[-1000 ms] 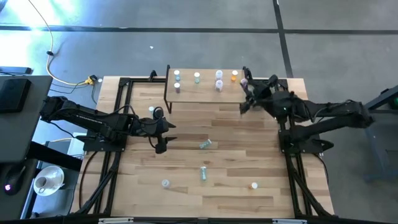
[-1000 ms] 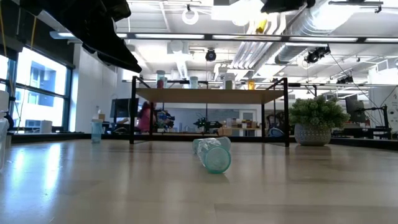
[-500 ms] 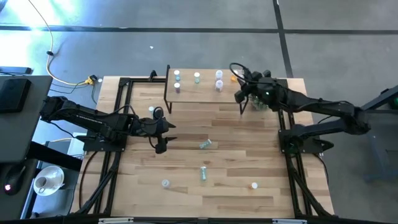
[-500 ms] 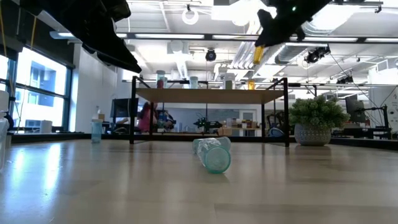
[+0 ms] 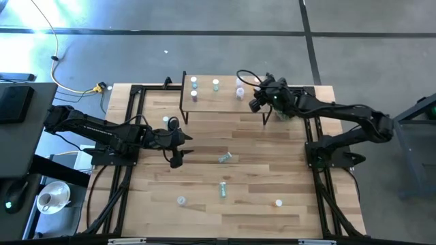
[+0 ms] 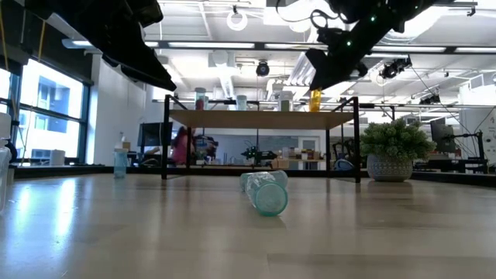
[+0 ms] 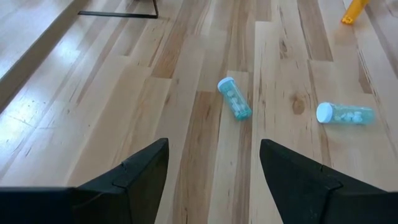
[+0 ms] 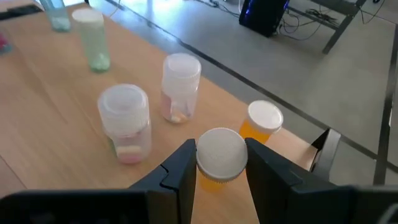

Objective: Pick and place medicine bottles onto shelf by color
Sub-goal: Put the left orange pill bottle on the shelf aligned with the other orange pill bottle

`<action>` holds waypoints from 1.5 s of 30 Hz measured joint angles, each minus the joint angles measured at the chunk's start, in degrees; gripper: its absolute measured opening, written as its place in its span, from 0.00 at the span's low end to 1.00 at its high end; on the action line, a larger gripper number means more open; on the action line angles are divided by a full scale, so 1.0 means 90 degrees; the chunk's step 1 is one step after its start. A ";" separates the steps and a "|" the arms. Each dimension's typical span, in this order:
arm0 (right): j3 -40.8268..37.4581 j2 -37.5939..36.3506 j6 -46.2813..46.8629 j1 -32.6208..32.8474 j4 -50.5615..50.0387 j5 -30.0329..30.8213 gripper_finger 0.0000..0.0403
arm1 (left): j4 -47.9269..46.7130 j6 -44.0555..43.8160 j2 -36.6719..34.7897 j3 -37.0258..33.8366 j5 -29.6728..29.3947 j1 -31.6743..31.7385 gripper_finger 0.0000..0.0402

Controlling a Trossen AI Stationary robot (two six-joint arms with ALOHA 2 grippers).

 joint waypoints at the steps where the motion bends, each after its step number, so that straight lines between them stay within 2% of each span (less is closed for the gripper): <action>1: 0.0000 0.0020 0.0000 -0.0001 -0.0006 0.0000 0.27 | -0.0002 0.0000 0.0000 0.0000 0.0002 -0.0001 0.61; 12: 0.0000 0.0074 0.0178 0.0001 -0.0331 -0.0279 0.27 | -0.0022 0.0000 0.0000 0.0000 0.0001 0.0000 0.61; 22: 0.0000 0.0072 0.0273 -0.0083 -0.0378 -0.0232 0.27 | -0.0022 0.0000 0.0000 0.0000 0.0002 0.0000 0.61; 28: 0.0000 0.0067 0.0282 -0.0125 -0.0362 -0.0503 0.27 | -0.0021 0.0000 0.0000 0.0000 0.0002 -0.0002 0.61; 39: 0.0000 0.0067 0.0270 -0.0123 -0.0371 -0.0493 0.27 | -0.0021 0.0000 0.0000 0.0000 0.0002 -0.0002 0.61; 45: -0.0002 0.0069 0.0270 -0.0123 -0.0432 -0.0510 0.35 | -0.0019 0.0000 0.0000 0.0000 0.0002 -0.0002 0.61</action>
